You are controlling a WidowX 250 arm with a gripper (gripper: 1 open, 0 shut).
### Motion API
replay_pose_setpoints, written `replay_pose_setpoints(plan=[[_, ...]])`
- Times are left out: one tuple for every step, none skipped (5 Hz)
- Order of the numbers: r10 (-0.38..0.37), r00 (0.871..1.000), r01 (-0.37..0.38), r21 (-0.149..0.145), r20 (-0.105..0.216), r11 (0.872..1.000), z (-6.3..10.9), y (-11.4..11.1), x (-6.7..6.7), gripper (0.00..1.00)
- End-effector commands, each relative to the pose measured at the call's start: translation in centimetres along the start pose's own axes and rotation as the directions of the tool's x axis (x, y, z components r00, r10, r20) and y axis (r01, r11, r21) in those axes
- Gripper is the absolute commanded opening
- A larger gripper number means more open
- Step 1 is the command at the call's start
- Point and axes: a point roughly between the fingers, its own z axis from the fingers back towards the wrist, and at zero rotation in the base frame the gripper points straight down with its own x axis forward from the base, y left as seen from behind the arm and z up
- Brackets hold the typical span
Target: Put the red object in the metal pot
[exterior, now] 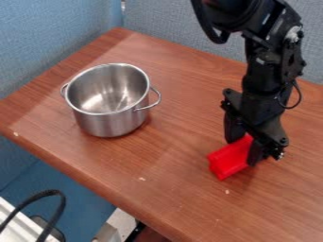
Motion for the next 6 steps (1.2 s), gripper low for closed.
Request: replay_pose_setpoints(plan=[[0.009, 1.000, -0.009, 0.015, 0.006, 1.000, 0.39, 0.73, 0.18, 0.00], [0.010, 1.000, -0.010, 0.020, 0.000, 1.000, 0.40, 0.90, 0.08, 0.00], [0.012, 1.000, -0.011, 0.026, -0.007, 1.000, 0.43, 1.08, -0.03, 0.00], [0.013, 1.000, -0.013, 0.034, -0.014, 0.999, 0.47, 1.29, -0.14, 0.00], [0.014, 1.000, -0.013, 0.040, -0.022, 0.999, 0.50, 1.48, -0.26, 0.00], [0.016, 0.999, -0.015, 0.038, -0.027, 0.999, 0.70, 1.65, -0.47, 0.00]])
